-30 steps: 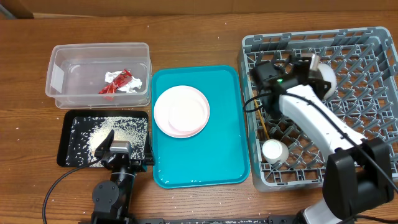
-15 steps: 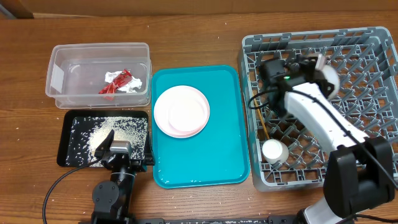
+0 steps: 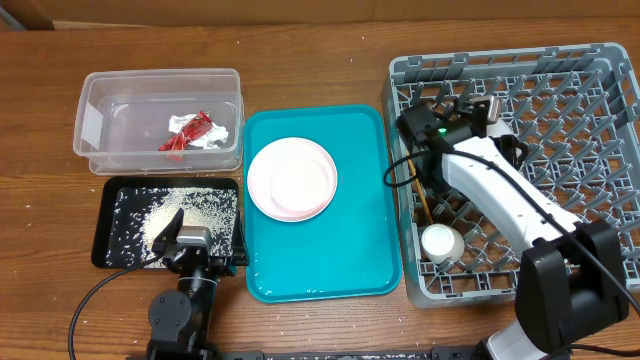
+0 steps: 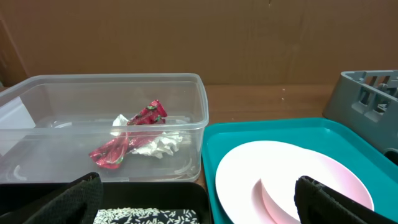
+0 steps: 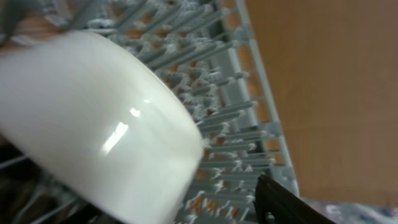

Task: Sort waste into correct bins and load items into the dishwasher
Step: 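Lower the bowl upright into the rack slots and release it, then reach the right gripper back to the pink plate and grip its edge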

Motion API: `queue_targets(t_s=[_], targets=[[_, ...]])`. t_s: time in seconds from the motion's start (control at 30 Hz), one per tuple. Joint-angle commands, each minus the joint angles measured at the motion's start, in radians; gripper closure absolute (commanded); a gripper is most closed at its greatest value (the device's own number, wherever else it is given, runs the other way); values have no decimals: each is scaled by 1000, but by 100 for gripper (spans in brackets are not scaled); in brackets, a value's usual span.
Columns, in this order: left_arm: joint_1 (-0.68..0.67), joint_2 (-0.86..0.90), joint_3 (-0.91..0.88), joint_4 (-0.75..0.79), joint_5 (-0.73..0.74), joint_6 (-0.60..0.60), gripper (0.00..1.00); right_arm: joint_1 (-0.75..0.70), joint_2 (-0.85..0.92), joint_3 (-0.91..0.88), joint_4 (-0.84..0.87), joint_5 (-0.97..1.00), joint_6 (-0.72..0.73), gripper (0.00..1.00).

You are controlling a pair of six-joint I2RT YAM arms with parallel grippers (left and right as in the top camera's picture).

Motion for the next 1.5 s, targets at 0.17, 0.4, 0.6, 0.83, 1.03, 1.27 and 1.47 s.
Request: queue_targets(t_s=[0.17, 0.4, 0.6, 0.83, 1.03, 1.27, 1.47], targets=[[10, -7, -3, 3, -13, 19, 0, 37, -18, 234, -77, -509, 13, 30], [10, -7, -3, 3, -13, 19, 0, 40, -17, 291, 86, -1244, -114, 36], [10, -7, -3, 3, -13, 19, 0, 113, 55, 229, 209, -1381, -126, 37], [10, -7, -3, 3, -13, 19, 0, 214, 178, 186, 345, -1356, -114, 40], [10, -7, -3, 3, -13, 19, 0, 248, 292, 186, 386, -1252, -65, 53], [10, -7, -3, 3, -13, 19, 0, 224, 267, 196, 375, -1256, -66, 96], [10, -7, -3, 3, -13, 19, 0, 180, 141, 207, 335, -1198, -66, 96]])
